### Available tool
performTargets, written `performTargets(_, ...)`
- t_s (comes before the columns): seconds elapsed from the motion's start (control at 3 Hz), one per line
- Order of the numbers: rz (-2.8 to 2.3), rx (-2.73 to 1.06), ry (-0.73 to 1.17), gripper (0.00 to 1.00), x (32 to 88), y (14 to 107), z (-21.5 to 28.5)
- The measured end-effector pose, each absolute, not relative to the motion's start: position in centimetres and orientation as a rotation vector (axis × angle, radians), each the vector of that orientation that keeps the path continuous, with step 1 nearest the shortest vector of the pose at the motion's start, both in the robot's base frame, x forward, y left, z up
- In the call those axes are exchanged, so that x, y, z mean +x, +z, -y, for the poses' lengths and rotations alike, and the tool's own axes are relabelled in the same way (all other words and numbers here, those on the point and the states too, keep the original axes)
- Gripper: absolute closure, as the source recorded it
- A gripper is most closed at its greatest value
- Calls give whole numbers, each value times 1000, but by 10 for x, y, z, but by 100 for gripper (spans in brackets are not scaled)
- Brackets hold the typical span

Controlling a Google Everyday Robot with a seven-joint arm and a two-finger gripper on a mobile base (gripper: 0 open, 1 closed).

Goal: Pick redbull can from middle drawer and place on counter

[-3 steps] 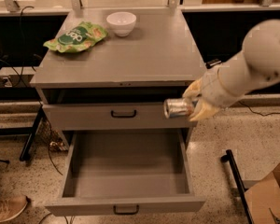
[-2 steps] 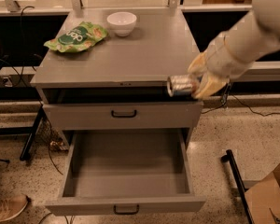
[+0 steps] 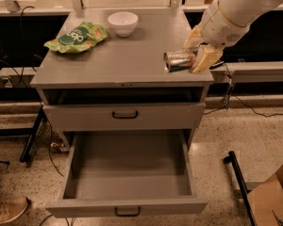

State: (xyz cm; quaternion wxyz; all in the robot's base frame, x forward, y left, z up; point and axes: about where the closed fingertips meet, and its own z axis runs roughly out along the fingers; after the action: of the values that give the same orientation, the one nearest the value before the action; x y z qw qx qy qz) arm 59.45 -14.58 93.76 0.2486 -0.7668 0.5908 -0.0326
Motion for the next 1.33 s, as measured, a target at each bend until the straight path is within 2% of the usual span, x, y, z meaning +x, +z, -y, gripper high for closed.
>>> performTargets(0.33, -1609, -2072, -68, 100, 606, 935, 144)
performTargets(1.33, -1679, -2042, 114, 100, 701, 884, 111)
